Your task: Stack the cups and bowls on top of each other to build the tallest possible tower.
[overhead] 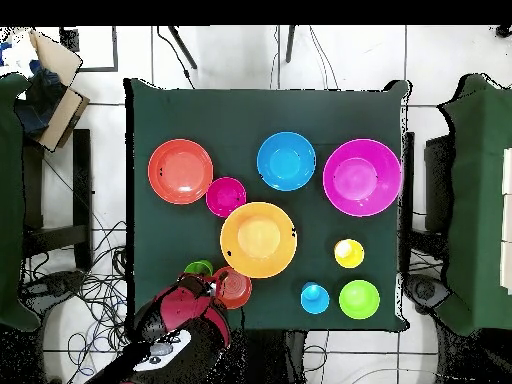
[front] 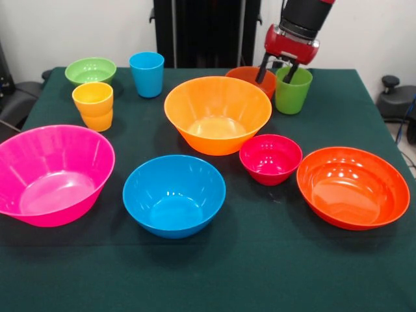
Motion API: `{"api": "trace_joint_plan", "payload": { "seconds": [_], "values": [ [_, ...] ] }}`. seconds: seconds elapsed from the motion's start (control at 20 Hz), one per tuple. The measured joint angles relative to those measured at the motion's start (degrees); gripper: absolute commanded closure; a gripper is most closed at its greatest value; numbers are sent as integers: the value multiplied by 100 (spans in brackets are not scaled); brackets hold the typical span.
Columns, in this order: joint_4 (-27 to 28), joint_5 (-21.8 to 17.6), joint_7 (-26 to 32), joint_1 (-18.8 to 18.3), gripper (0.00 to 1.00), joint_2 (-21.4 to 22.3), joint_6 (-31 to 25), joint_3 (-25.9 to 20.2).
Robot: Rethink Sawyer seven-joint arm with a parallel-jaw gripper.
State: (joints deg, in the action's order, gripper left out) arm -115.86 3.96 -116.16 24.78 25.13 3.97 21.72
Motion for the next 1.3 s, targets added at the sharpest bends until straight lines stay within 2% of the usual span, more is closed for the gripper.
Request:
{"api": "trace_joint_plan", "payload": {
  "seconds": [0.4, 0.45, 0.9, 1.3],
  "values": [
    [6, 0, 0, -18, 0, -11, 0, 1],
    [6, 0, 0, -21, 100, -11, 0, 1],
    [12, -1, 0, -34, 100, 140, 0, 2],
    [10, -2, 0, -273, 100, 313, -1, 2]
  ]
}}
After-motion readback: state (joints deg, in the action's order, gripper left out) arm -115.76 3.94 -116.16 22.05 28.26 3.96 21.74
